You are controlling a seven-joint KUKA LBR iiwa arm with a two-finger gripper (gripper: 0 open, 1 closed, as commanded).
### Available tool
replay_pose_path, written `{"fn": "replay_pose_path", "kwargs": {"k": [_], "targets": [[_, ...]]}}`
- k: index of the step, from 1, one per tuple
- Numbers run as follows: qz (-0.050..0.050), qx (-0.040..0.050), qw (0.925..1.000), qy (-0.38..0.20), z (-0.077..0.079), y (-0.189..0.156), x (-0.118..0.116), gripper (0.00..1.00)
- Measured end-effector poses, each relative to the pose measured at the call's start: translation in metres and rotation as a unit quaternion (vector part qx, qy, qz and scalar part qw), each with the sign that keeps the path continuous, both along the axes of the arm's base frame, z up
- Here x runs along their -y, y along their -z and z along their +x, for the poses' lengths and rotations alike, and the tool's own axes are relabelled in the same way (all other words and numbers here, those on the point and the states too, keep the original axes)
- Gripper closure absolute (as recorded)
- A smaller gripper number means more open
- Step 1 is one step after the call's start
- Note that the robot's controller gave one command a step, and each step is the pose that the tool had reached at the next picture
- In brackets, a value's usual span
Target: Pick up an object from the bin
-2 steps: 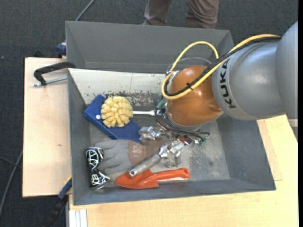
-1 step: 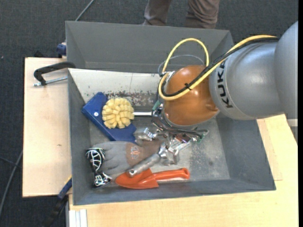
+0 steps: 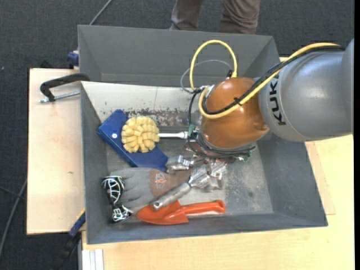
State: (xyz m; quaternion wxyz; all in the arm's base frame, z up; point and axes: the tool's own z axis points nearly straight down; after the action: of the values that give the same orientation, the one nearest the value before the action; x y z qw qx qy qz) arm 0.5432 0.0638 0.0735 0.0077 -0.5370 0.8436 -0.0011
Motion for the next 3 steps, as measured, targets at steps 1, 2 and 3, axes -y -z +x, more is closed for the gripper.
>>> {"fn": "replay_pose_path", "kwargs": {"k": [1, 2, 3], "targets": [[0.000, 0.0004, 0.9997, -0.022, -0.001, 0.000, -0.001, 0.00], [0.002, 0.0017, 0.9991, 0.042, -0.021, -0.069, -0.006, 1.00], [0.002, 0.0017, 0.9991, 0.042, -0.021, -0.069, -0.006, 1.00]]}}
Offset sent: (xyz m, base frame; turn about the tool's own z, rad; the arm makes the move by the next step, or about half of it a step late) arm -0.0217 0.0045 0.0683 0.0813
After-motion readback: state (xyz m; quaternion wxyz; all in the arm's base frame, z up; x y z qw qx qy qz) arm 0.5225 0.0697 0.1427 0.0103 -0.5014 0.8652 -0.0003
